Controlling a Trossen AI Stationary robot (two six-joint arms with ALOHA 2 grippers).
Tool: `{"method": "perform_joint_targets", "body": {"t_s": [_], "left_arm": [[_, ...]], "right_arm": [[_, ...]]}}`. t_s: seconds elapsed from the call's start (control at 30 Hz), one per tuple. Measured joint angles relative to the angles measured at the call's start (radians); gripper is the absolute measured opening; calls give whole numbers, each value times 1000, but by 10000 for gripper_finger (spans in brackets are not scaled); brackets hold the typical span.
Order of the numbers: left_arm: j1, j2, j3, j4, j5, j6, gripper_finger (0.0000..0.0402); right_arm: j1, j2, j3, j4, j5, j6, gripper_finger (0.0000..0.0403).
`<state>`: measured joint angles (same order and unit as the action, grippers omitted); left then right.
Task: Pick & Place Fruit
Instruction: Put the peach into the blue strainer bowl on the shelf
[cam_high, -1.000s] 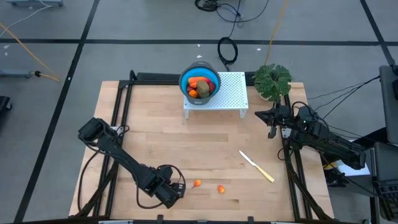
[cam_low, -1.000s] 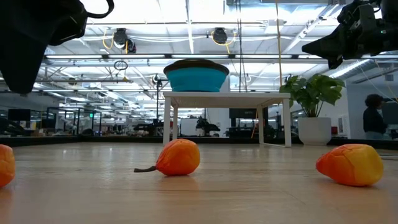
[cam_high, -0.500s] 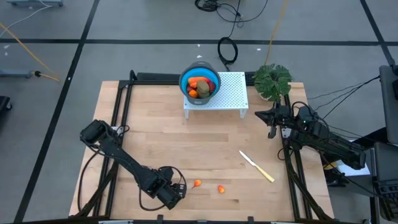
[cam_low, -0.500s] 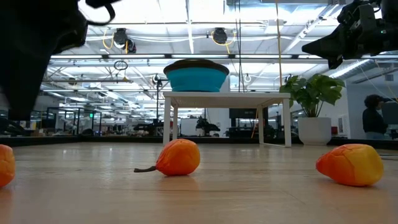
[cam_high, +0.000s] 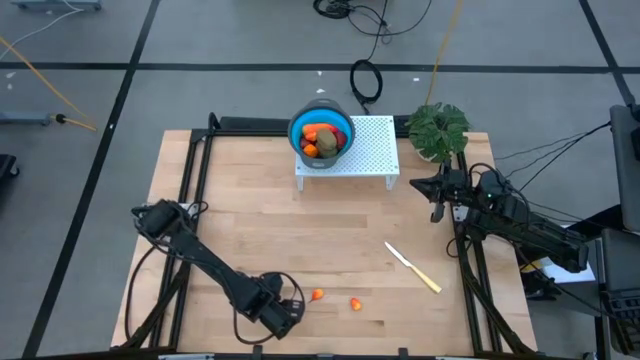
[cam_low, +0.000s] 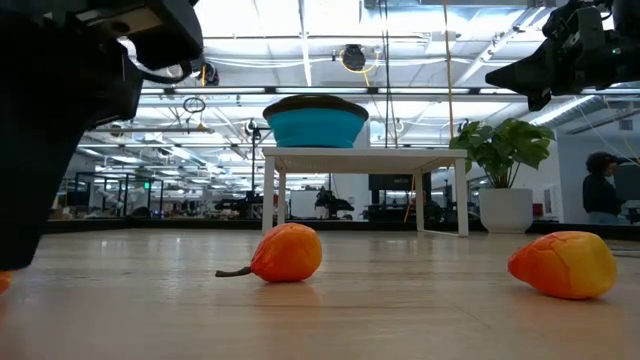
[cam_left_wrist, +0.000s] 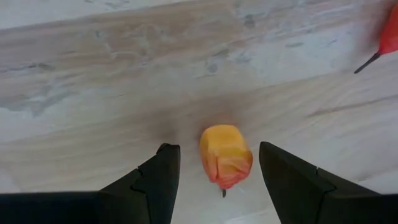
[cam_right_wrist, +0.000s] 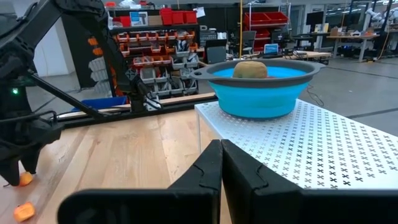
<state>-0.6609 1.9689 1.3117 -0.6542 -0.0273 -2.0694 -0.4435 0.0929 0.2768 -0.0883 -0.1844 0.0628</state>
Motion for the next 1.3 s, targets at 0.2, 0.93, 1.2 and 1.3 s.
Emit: {"method": "perform_joint_targets", "body": {"t_s": [0.2, 0.93, 1.2, 1.3], "left_arm": [[0, 20, 1, 36, 27, -2, 218], [4, 19, 0, 23, -13, 7, 94], [5, -36, -1, 28, -131, 27, 84], [5, -81, -1, 30, -239, 58, 82]], "right_arm": [[0, 0, 0, 0, 0, 0, 0], [0, 0, 0, 0, 0, 0, 0], [0, 0, 0, 0, 0, 0, 0], [0, 0, 0, 0, 0, 0, 0]]}}
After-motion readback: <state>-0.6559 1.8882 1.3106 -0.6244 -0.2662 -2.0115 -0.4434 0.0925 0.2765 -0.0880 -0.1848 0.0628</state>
